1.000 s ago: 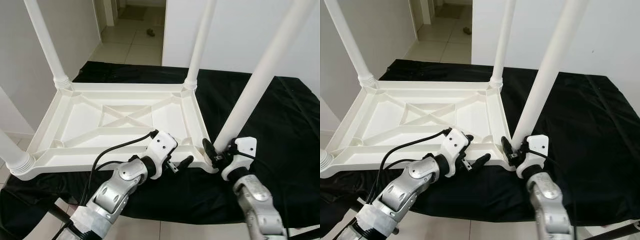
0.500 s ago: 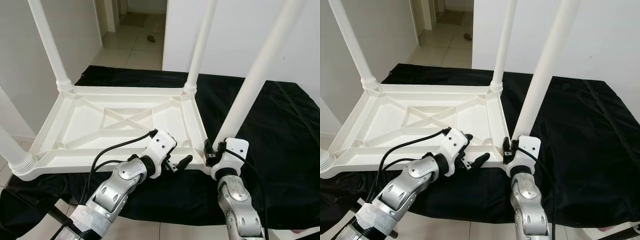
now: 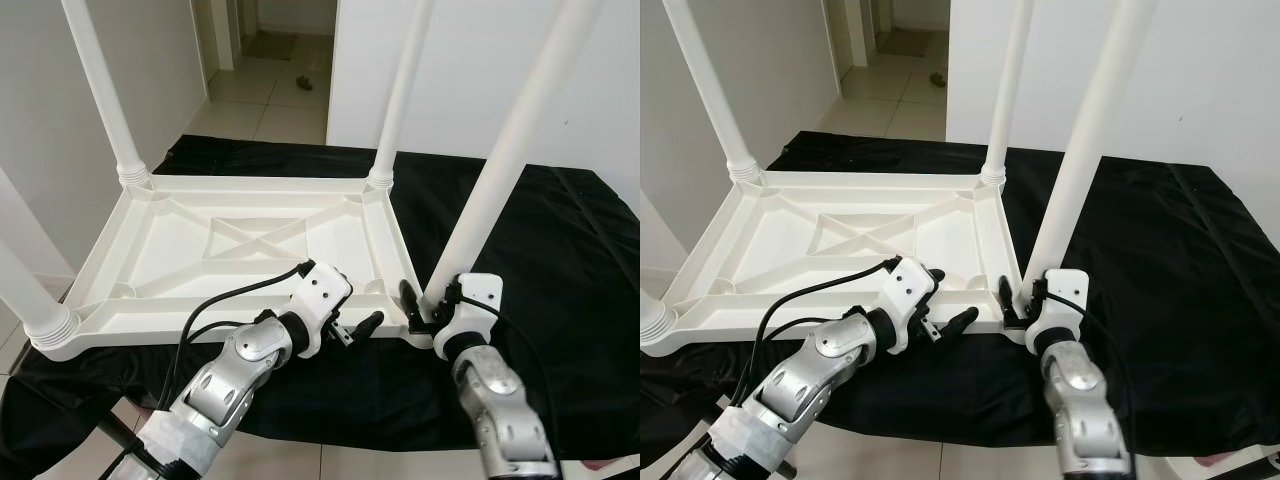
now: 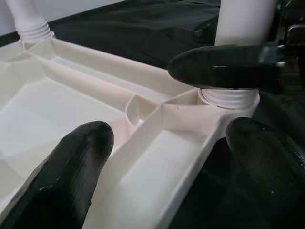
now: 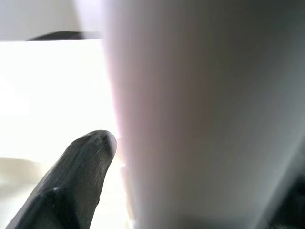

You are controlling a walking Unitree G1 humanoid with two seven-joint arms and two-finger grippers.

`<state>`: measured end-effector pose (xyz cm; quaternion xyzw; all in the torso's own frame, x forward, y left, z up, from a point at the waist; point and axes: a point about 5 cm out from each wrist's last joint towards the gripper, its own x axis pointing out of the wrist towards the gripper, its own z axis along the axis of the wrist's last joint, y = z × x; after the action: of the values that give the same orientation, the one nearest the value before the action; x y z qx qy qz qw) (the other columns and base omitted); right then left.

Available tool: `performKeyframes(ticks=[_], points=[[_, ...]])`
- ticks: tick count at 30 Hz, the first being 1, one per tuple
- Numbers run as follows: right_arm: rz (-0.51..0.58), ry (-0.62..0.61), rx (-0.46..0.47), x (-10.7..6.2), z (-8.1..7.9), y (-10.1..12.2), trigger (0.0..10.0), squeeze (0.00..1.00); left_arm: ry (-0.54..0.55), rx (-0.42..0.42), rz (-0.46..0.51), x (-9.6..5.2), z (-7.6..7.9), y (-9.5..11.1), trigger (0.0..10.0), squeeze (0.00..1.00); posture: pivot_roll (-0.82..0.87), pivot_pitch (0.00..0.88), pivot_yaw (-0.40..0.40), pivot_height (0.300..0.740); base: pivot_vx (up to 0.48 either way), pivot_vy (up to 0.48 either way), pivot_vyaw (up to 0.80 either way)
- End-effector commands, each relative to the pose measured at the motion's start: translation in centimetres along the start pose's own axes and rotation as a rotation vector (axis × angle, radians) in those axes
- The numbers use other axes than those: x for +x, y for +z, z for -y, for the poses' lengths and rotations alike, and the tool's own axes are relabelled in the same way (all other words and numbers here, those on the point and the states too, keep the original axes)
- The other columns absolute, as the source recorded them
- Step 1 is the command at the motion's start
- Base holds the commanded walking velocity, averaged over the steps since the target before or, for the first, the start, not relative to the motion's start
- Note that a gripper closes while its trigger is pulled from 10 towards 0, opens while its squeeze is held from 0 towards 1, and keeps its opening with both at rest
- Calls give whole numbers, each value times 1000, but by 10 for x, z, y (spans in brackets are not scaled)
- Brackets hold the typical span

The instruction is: Building children table

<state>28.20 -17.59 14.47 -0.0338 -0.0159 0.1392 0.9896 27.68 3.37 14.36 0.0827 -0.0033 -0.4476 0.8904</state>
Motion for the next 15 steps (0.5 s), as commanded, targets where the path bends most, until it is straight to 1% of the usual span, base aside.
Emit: performKeyframes(ticks=[1, 3, 4, 5, 7, 12, 13, 15], points=[[2, 174, -28, 2, -3, 0, 10000, 0, -182, -40, -11, -1, 19, -3, 10000, 0, -1, 0, -11, 740, 0, 0, 0], [2, 174, -28, 2, -3, 0, 10000, 0, -182, -40, -11, -1, 19, -3, 10000, 0, -1, 0, -11, 740, 0, 0, 0], [2, 258, -59, 2, 0, 1, 10000, 0, -195, -56, -17, -2, 26, -4, 10000, 0, -1, 0, -11, 740, 0, 0, 0], [2, 258, -59, 2, 0, 1, 10000, 0, -195, -56, -17, -2, 26, -4, 10000, 0, -1, 0, -11, 740, 0, 0, 0], [-12, 336, -103, 6, 9, 1, 10000, 0, -209, -86, -28, -3, 31, -6, 10000, 0, 2, 0, -10, 740, 0, 0, 0], [-41, 361, -128, 8, 16, -2, 10000, 0, -212, -86, -29, -3, 30, -5, 10000, 0, 8, 0, -14, 740, 0, 0, 0], [-48, 368, -134, 9, 17, -3, 2314, 0, -212, -84, -29, -3, 29, -5, 10000, 0, 8, 0, -14, 740, 0, 0, 0], [-57, 380, -134, 9, 18, -5, 2314, 0, -212, -82, -27, -3, 28, -4, 10000, 0, 11, 0, -16, 740, 0, 0, 0]])
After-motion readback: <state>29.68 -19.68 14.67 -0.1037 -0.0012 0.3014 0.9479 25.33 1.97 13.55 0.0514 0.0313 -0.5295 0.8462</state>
